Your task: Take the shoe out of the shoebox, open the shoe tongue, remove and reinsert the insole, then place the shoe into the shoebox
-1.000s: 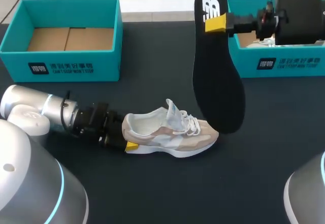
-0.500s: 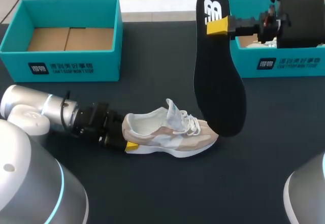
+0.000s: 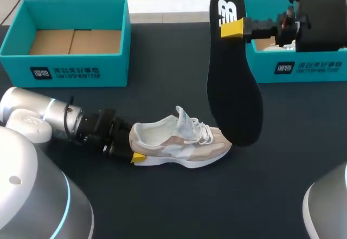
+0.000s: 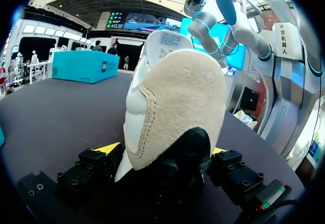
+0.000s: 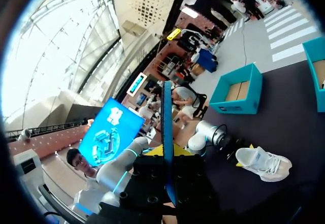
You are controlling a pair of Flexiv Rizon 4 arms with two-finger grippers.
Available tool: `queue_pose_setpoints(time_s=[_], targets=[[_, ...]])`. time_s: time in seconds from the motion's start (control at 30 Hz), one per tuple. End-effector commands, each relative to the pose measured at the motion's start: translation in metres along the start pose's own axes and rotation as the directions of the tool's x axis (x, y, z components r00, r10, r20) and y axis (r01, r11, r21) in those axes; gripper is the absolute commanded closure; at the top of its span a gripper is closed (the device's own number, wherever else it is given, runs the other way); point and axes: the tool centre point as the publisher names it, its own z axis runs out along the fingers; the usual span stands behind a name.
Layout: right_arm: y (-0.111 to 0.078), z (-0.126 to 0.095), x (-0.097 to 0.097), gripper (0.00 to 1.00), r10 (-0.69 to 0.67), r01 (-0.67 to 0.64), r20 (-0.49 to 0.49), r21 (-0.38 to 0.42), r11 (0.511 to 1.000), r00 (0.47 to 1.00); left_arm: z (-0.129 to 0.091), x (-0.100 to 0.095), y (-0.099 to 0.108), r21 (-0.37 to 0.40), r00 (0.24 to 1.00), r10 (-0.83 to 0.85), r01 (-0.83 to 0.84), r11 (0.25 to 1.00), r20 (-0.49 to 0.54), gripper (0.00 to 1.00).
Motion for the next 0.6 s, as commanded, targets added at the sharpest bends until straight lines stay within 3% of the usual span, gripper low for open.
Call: queue_pose_setpoints(time_s=[0.03,0.27,0.6], targets=[[0.001,0.003,0.000,1.00,0.002,-0.002,0.002,0.000,1.000,1.000,-0.014,0.011,-0.004,-0.035,1.000,-0.007,0.008,0.999,0.027,0.00],[0.001,0.003,0.000,1.00,0.002,-0.002,0.002,0.000,1.000,1.000,-0.031,0.015,-0.011,-0.099,0.998,-0.024,0.030,0.995,0.058,0.00],[0.001,0.003,0.000,1.00,0.002,-0.002,0.002,0.000,1.000,1.000,-0.038,0.014,-0.014,-0.134,0.997,-0.030,0.039,0.990,0.069,0.00]])
